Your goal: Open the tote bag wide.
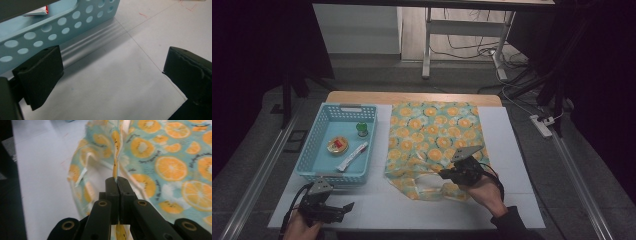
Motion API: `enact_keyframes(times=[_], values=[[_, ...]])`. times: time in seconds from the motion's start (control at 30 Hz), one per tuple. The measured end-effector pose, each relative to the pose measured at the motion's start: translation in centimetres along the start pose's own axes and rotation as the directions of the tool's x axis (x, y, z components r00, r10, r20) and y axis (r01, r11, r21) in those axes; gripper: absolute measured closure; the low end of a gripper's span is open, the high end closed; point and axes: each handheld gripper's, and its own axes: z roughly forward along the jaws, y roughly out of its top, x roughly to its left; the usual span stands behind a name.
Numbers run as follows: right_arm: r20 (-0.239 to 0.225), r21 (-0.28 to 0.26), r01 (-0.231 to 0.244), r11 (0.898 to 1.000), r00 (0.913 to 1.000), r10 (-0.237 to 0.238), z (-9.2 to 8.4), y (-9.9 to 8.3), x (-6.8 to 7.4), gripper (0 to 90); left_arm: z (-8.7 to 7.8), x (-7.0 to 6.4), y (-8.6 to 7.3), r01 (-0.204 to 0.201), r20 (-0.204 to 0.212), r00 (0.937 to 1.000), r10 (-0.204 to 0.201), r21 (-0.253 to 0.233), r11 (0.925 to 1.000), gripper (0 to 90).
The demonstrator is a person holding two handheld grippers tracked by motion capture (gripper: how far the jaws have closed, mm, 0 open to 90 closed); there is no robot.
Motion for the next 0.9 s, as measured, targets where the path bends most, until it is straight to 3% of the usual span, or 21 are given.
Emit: enact_keyframes(times=[0.27, 0.53, 0.9], values=[[0.034, -0.029, -0.012, 1.000, 0.9993, 0.013, 0.1, 1.3, -1.7, 88.9, -0.1, 0.3, -0.1, 0.032, 0.005, 0.9995, -0.032, -0.013, 0.9994, 1.3], [0.060, -0.062, -0.021, 0.998, 0.9979, 0.024, 0.1, 2.8, -3.1, 88.9, -0.3, 0.9, -0.1, 0.091, 0.015, 0.9958, -0.091, -0.027, 0.9955, 0.0], [0.081, -0.071, -0.045, 0.996, 0.9955, 0.051, 0.3, 3.4, -4.9, 88.9, -0.2, 0.8, 0.2, 0.069, 0.000, 0.9976, -0.069, -0.061, 0.9957, 0.0]])
